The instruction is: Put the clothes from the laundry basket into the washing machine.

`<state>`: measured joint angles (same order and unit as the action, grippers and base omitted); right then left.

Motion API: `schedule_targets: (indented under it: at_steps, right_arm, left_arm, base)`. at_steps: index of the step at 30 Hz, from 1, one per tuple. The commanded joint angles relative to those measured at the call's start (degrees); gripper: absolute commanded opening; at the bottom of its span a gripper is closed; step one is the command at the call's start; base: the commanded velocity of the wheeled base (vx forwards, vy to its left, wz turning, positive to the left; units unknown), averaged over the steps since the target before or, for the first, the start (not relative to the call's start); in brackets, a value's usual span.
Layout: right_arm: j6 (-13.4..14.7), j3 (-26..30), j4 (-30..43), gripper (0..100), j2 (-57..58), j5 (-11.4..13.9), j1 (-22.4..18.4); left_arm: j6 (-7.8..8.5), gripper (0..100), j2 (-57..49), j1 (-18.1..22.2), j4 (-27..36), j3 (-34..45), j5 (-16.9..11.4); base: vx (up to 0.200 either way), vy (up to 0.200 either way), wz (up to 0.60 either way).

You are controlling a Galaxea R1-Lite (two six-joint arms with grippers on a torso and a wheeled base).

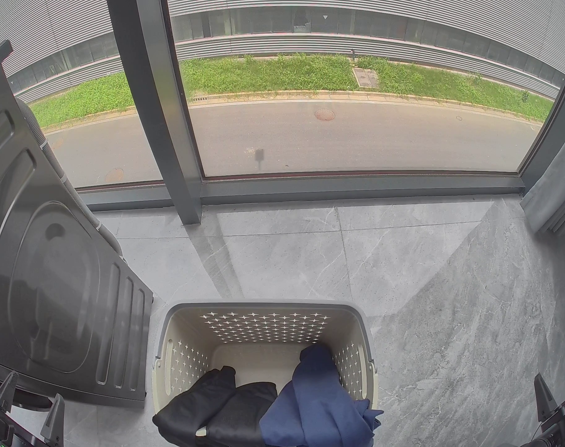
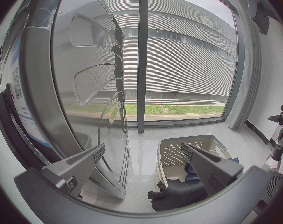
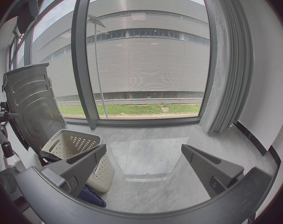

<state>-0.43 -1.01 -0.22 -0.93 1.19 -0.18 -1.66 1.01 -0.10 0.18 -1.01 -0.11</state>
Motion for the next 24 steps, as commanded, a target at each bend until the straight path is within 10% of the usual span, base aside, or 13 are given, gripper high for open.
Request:
schedule_targets:
  at_steps: [1, 24]
  right_arm:
    - [-0.01, 1.01, 0.04, 100, 0.4, 0.04, 0.01]
    - [-0.01, 1.01, 0.04, 100, 0.4, 0.04, 0.09]
  left_arm:
    - [-0.01, 100, -0.66, 0.01, -0.01, 0.84, 0.02]
    - [0.08, 100, -0.66, 0.01, -0.01, 0.84, 0.02]
  base:
    - [0.2, 0.0, 0.0]
    - [0.052, 0.0, 0.0]
